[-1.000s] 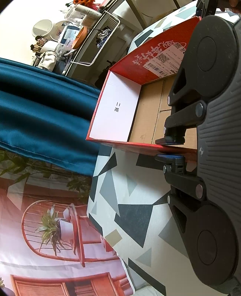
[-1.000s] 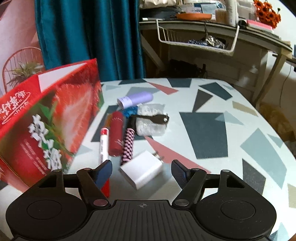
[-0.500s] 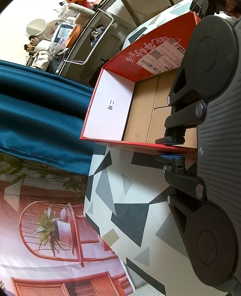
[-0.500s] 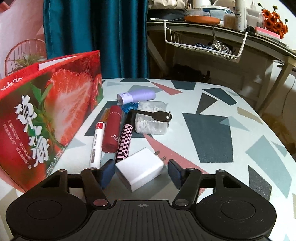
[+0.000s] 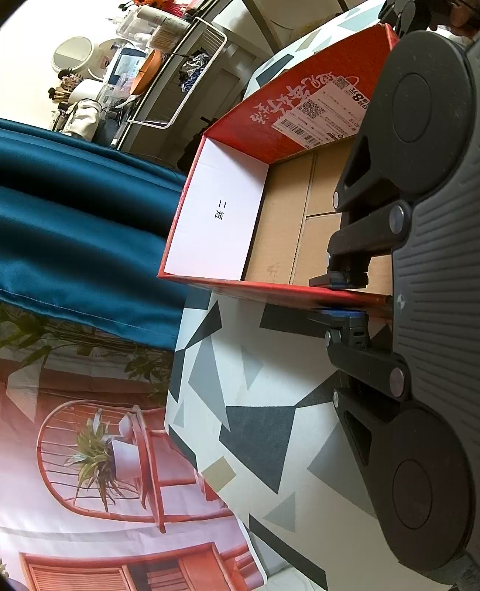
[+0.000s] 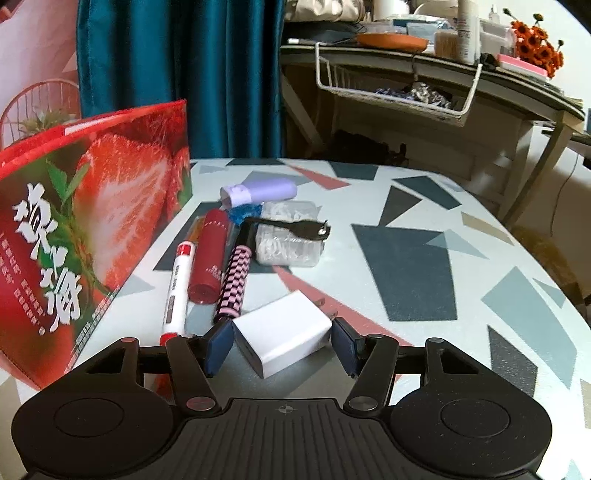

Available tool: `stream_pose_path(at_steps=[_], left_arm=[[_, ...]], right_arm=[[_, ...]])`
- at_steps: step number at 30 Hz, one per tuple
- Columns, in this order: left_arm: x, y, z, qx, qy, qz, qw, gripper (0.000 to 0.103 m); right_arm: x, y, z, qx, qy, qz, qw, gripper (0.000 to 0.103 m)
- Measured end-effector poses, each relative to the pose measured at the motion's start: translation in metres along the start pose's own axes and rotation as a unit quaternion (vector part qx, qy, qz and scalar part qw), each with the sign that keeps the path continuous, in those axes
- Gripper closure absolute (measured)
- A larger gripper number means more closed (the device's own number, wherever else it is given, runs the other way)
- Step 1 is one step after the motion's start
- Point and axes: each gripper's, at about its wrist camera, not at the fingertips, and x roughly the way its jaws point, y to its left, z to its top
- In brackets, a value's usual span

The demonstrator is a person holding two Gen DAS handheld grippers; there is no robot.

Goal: Organize rigid objects

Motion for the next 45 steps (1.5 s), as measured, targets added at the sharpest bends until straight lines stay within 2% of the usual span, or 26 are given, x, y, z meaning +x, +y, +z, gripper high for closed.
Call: stream_pose_path(at_steps=[13,20,25,32,36,40,43,45], left_arm=[[0.0,-0.001,0.0,0.002,0.003,0.002,1.0,0.092],[0.001,-0.001,0.001,0.005,0.007,0.0,1.0,0.092],[0.001,0.001,0.001,-0.001,0.008,-0.004,1.0,0.092],[0.002,0.001,0.002,-0.003,0.013,-0.006,0.9999,0.091],[0.003,0.002,0.003,-0.002,0.014,-0.008,0.9999,0.091],[0.003,0.004,0.003,-0.003,0.016,-0.015,0.9998,0.091],[0.004,0.004,0.003,-0.001,0.016,-0.016,0.9997,0.091],[0.004,0.005,0.002,-0.001,0.015,-0.018,0.9997,0.091]], right_arm=[[-0.001,-0.003,0.001,0.007,0.003,0.012,1.0,0.05],[-0.018,-0.007,0.01,0.016,-0.017,0.02,1.0,0.05],[-0.037,-0.006,0.029,0.017,-0.037,0.037,0.998,0.05],[-0.068,0.024,0.084,-0.047,-0.094,0.089,0.99,0.05],[-0.076,0.049,0.11,-0.093,-0.104,0.135,0.981,0.05],[-0.075,0.075,0.126,-0.114,-0.082,0.181,0.973,0.05],[-0.063,0.097,0.137,-0.135,-0.036,0.222,0.965,0.05],[-0.056,0.113,0.139,-0.158,-0.014,0.232,0.96,0.05]])
